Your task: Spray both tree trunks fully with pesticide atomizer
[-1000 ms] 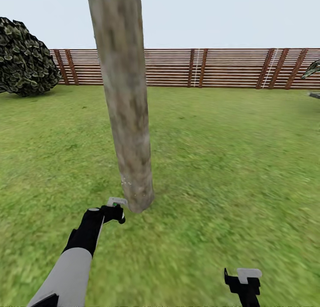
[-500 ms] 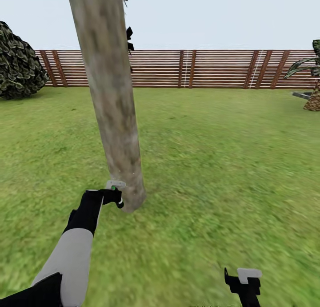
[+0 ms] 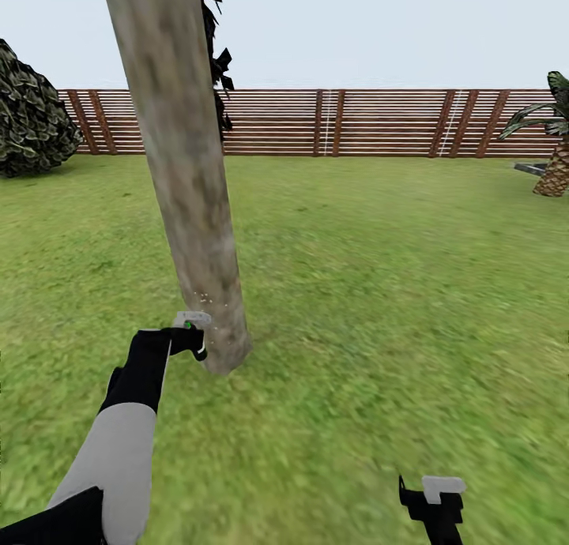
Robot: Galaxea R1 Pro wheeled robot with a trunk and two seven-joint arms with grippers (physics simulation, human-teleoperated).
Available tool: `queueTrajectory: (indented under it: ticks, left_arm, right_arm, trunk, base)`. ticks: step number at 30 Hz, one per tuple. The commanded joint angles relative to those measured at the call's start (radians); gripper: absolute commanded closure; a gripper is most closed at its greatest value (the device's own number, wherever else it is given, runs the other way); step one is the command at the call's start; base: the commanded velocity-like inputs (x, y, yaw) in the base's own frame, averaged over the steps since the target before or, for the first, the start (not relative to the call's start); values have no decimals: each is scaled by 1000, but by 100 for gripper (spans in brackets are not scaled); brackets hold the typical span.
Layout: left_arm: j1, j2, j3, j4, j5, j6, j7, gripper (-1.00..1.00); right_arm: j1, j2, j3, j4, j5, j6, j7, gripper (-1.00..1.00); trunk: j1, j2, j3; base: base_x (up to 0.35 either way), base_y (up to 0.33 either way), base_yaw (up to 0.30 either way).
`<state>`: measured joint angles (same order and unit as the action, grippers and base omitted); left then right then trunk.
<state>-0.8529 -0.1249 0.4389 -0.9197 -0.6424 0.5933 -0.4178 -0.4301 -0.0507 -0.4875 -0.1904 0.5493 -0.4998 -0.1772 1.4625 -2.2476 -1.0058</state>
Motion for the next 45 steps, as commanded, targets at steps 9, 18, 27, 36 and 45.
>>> queueTrajectory:
  ticks: [9, 18, 27, 36, 45]
  left_arm:
    - [-9, 8, 5, -42, -10, 5, -10, 100]
    - [-3, 27, 12, -36, -12, 5, -8, 100]
    - [-3, 26, 13, -40, -11, 5, -7, 100]
    - [-3, 26, 14, -45, -11, 5, -7, 100]
    - [-3, 25, 15, -45, -13, 6, -6, 100]
  right_arm:
    - [-1, 1, -5, 2, 11, -3, -4, -100]
    - [-1, -1, -5, 2, 11, -3, -4, -100]
    - [-1, -1, -5, 2, 11, -3, -4, -100]
    - [-1, 0, -5, 2, 11, -3, -4, -100]
    - [-1, 0, -5, 2, 11, -3, -4, -100]
  trunk:
    - [0, 0, -1]
    - [0, 0, -1]
    - [0, 0, -1]
    - [0, 0, -1]
    - [0, 0, -1]
  base:
    - [-21, -6, 130]
    - [83, -163, 40]
    - [3, -272, 0]
    - [47, -273, 133]
    - [56, -271, 203]
